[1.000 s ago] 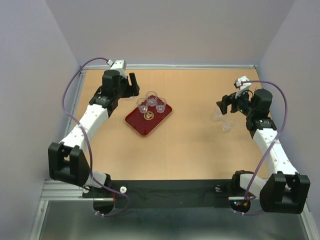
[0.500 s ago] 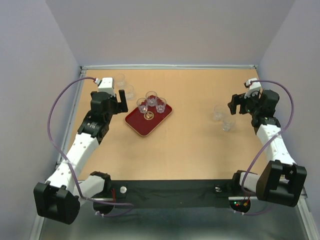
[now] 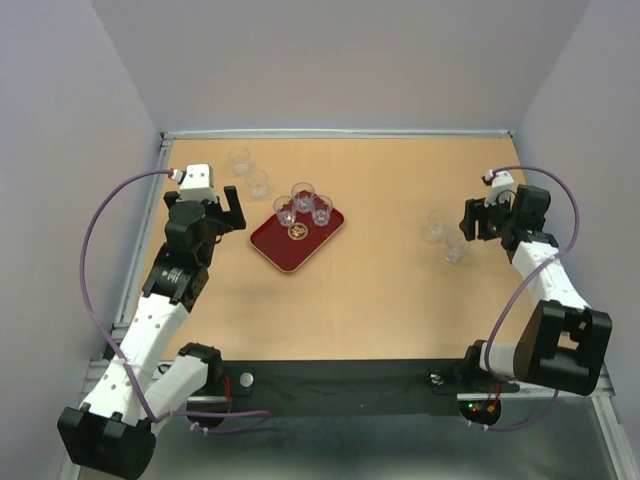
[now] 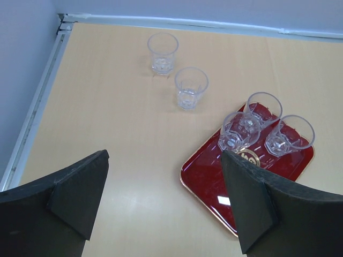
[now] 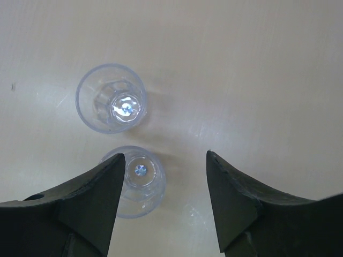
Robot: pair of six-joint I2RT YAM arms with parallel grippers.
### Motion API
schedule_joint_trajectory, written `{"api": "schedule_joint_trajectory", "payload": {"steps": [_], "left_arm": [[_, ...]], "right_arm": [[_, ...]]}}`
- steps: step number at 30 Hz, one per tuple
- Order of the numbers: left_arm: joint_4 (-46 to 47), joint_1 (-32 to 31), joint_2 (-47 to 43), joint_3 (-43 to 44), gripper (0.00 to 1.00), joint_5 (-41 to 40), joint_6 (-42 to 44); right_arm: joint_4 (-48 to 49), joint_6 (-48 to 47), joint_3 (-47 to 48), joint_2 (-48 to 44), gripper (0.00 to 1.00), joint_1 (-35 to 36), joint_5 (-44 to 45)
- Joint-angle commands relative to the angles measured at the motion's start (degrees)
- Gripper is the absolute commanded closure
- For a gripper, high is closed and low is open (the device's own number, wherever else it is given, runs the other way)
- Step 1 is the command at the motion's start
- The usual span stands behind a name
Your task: Place the glasses into the tray
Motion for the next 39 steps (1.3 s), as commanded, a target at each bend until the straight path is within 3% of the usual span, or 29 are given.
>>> {"api": "schedule_joint_trajectory", "payload": {"steps": [1, 16, 23, 30, 39], "left_arm": [[2.63, 0.19, -0.99, -0.23, 0.03, -0.85, 0.91], [2.72, 0.28, -1.08, -0.32, 0.03, -0.59, 1.0], [2.72, 0.19, -1.08, -0.32, 0.03, -0.41, 0.91], [2.72, 0.19, -1.34, -0.24, 0.03, -0.33, 0.91], [2.8, 0.19, -1.87, -0.41, 0.03, -0.59, 1.0]], "right_arm": [[-2.22, -1.71, 1.46, 0.85, 0.34, -0.5, -0.51], [-7.58, -2.85, 4.01, 6.83, 0.58, -0.59, -2.62], [-8.19, -2.94, 4.36, 7.97, 0.8, -0.59, -2.71], [-8.99, -3.12, 4.98, 7.8, 0.93, -0.59, -3.14], [-10.92, -6.28, 4.8, 2.53, 1.0, -0.16, -15.97]]}}
